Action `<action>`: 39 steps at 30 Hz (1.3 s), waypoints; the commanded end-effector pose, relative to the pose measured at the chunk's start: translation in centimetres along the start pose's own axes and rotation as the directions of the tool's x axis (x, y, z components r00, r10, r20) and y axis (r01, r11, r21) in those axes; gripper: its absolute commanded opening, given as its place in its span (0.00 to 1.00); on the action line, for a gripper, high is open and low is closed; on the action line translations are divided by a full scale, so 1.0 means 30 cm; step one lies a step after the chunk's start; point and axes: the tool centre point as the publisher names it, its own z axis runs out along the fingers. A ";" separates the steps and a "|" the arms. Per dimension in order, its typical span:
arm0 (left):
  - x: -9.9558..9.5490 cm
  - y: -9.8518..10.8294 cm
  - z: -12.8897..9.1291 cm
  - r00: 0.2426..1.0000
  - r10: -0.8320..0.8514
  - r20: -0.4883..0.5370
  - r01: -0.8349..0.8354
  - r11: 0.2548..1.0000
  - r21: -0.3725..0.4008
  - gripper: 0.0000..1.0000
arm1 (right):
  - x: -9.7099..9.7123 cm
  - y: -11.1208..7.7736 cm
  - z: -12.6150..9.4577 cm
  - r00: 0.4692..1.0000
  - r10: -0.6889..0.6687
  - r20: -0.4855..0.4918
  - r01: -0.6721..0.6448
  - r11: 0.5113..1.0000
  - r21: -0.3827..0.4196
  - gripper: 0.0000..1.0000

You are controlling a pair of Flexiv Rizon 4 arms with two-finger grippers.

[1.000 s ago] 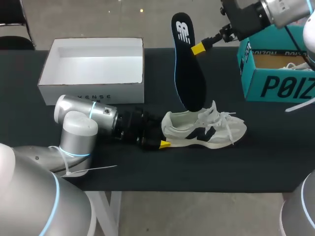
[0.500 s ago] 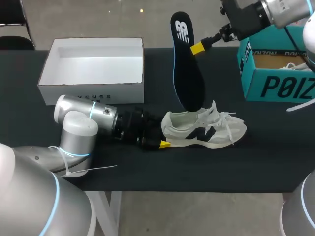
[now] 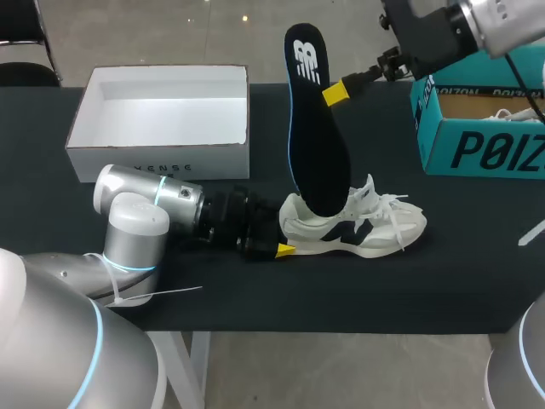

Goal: Take the shoe out of the shoebox, open the shoe tongue, remove and reinsert the insole, then place the shoe into the shoebox

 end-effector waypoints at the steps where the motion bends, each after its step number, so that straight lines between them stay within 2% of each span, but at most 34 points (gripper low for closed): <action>1: 0.005 0.029 0.019 1.000 0.000 0.001 0.000 1.000 -0.001 0.00 | 0.085 -0.040 -0.030 0.998 0.021 0.061 -0.021 1.000 0.000 0.00; 10: 0.005 0.029 0.019 1.000 0.000 0.001 0.000 1.000 -0.001 0.00 | 0.212 -0.089 -0.076 0.987 0.081 0.136 -0.082 0.997 0.004 0.00; 18: 0.005 0.029 0.019 1.000 0.000 0.001 0.000 1.000 -0.001 0.00 | 0.277 -0.128 -0.095 0.979 0.110 0.170 -0.110 0.994 -0.011 0.00; 25: 0.005 0.029 0.019 1.000 0.000 0.001 0.000 1.000 -0.001 0.00 | 0.287 -0.142 -0.099 0.972 0.132 0.192 -0.134 0.991 -0.003 0.00; 39: 0.005 0.029 0.019 1.000 0.000 0.001 0.000 1.000 -0.001 0.00 | 0.253 -0.105 -0.128 0.966 0.139 0.218 -0.141 0.990 -0.003 0.00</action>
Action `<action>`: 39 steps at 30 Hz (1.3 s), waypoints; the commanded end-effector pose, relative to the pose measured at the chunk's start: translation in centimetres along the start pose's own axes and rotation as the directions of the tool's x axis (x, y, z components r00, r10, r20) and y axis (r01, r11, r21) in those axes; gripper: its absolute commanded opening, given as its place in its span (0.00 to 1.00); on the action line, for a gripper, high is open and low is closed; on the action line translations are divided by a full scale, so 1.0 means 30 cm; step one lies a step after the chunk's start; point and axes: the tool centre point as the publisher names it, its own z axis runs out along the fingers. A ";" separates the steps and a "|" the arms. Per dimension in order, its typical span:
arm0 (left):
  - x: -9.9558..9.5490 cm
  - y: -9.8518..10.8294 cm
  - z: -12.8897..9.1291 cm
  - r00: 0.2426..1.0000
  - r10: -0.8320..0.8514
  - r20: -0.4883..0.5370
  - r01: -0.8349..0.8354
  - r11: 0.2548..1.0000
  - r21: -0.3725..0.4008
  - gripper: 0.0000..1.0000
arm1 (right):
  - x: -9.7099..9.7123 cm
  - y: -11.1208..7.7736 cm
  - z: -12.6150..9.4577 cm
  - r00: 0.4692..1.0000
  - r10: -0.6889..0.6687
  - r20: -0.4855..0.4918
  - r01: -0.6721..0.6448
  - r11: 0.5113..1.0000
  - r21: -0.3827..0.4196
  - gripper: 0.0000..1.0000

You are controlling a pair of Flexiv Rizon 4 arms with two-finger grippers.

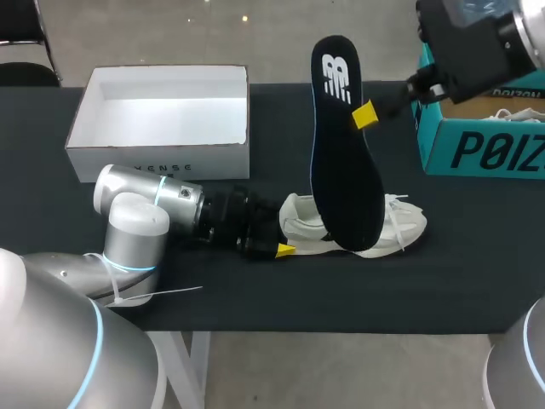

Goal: Take the shoe out of the shoebox, open the shoe tongue, remove and reinsert the insole, then place the shoe into the shoebox

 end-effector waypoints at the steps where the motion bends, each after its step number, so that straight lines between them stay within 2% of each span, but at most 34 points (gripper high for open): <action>1: 0.005 0.029 0.019 1.000 0.000 0.001 0.000 1.000 -0.001 0.00 | 0.002 0.020 0.011 1.000 0.002 0.002 -0.002 1.000 0.011 0.00; 15: 0.005 0.029 0.019 1.000 0.000 0.001 0.000 1.000 -0.001 0.00 | 0.002 0.020 0.011 1.000 0.002 0.002 -0.002 1.000 0.011 0.00; 16: 0.005 0.029 0.019 1.000 0.000 0.001 0.000 1.000 -0.001 0.18 | 0.002 0.020 0.011 1.000 0.002 0.002 -0.002 1.000 0.011 0.00; 17: 0.005 0.029 0.019 1.000 0.000 0.001 0.000 1.000 -0.001 1.00 | 0.002 0.020 0.011 1.000 0.002 0.002 -0.002 1.000 0.011 0.00; 18: 0.005 0.031 0.015 1.000 -0.013 0.008 0.013 1.000 0.005 1.00 | 0.002 0.020 0.011 1.000 0.002 0.002 -0.002 1.000 0.011 0.00; 33: -0.030 0.052 -0.109 0.997 0.059 0.046 -0.048 0.976 -0.214 1.00 | 0.002 0.020 0.011 1.000 0.002 0.002 -0.002 1.000 0.011 0.00; 39: -0.036 0.054 -0.123 0.999 0.050 0.018 -0.044 0.976 -0.215 1.00 | 0.002 0.020 0.011 1.000 0.002 0.002 -0.002 1.000 0.011 0.00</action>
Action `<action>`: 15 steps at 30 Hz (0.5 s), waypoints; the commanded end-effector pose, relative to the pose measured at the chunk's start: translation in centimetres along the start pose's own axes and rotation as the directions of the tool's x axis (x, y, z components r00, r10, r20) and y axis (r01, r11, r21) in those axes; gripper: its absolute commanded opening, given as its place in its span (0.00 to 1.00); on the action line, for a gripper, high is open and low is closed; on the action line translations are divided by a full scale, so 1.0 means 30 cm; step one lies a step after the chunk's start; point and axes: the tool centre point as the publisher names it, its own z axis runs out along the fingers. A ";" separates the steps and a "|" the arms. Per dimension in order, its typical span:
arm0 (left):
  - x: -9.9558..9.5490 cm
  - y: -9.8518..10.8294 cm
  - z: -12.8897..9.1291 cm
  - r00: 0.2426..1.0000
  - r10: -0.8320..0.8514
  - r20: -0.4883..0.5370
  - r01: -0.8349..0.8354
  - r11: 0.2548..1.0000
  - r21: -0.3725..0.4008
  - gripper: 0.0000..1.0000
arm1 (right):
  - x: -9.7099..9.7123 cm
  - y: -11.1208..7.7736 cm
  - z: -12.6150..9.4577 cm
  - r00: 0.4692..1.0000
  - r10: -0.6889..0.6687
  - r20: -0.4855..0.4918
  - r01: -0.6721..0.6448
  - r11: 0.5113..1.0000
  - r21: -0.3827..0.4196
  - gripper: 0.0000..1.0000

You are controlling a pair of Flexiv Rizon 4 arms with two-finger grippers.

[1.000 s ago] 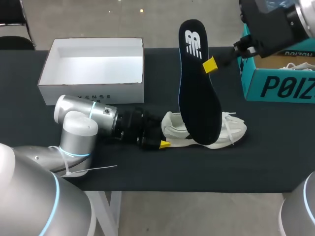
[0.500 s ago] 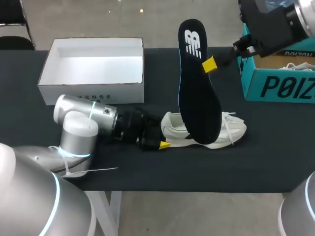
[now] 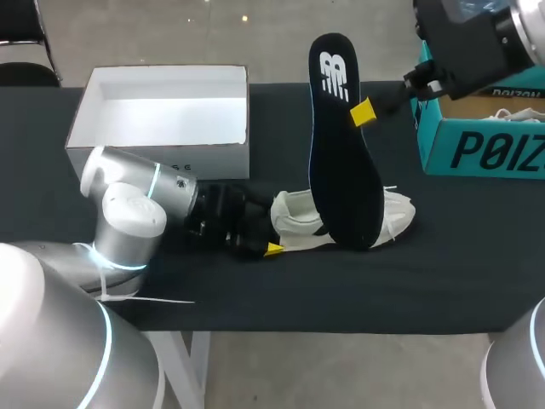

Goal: Take the shoe out of the shoebox, open the shoe tongue, remove and reinsert the insole, then place the shoe into the shoebox

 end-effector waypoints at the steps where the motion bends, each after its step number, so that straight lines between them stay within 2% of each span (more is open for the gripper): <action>1: -0.011 0.022 -0.022 1.000 0.007 -0.027 -0.007 1.000 -0.005 1.00 | -0.002 0.011 0.008 1.000 0.001 0.000 -0.001 1.000 0.005 0.00; 9: -0.029 0.018 -0.045 0.999 0.034 -0.024 -0.035 0.998 -0.056 1.00 | -0.002 0.011 0.008 1.000 0.001 0.000 -0.001 1.000 0.005 0.00; 15: -0.041 0.030 -0.023 1.000 0.026 -0.013 -0.027 0.997 -0.073 1.00 | -0.002 0.011 0.008 1.000 0.001 0.000 -0.001 1.000 0.005 0.00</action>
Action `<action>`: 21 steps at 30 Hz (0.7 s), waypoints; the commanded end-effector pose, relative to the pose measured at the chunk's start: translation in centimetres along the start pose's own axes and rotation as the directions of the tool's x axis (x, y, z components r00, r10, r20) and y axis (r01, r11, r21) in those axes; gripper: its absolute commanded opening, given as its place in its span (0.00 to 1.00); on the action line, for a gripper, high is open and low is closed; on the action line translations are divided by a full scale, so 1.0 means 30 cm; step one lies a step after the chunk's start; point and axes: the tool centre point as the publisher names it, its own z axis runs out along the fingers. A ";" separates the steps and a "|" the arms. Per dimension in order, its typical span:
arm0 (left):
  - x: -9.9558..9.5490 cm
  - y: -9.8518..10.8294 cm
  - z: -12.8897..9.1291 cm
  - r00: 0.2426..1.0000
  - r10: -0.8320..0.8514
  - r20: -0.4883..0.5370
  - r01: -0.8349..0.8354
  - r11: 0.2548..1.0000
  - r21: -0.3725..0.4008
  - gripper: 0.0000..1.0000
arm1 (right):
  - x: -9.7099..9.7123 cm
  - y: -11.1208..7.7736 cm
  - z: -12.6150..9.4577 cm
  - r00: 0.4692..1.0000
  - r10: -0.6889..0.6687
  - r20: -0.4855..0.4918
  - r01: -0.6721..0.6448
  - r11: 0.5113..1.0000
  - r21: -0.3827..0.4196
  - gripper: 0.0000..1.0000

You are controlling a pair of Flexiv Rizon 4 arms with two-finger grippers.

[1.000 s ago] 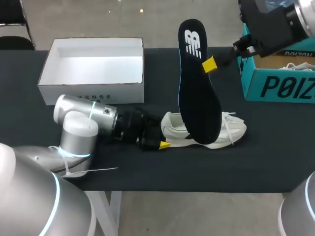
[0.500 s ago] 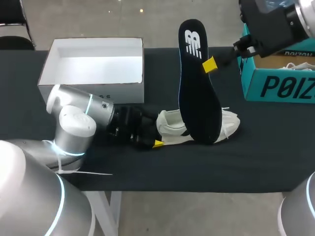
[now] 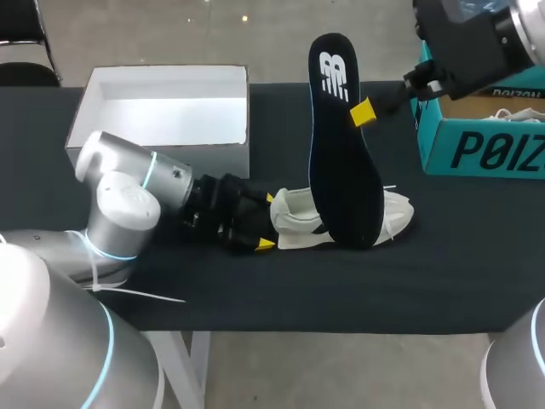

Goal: Take the shoe out of the shoebox, open the shoe tongue, remove and reinsert the insole, then place the shoe into the shoebox

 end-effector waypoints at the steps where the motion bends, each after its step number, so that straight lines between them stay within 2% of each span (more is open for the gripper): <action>1: -0.005 -0.010 0.018 1.000 0.004 0.007 -0.004 1.000 -0.016 1.00 | -0.002 0.011 0.009 1.000 0.001 0.000 -0.001 1.000 0.005 0.00; 5: -0.004 -0.035 -0.010 0.999 0.022 0.028 -0.019 0.997 -0.078 1.00 | -0.002 0.011 0.009 1.000 0.001 0.000 -0.001 1.000 0.005 0.00; 11: 0.002 -0.032 -0.056 0.998 0.024 0.053 -0.014 0.983 -0.181 1.00 | -0.002 0.011 0.009 1.000 0.001 0.000 -0.001 1.000 0.005 0.00; 21: 0.018 -0.039 -0.127 0.999 -0.004 0.045 0.014 0.979 -0.204 1.00 | -0.002 0.011 0.009 1.000 0.001 0.000 -0.001 1.000 0.005 0.00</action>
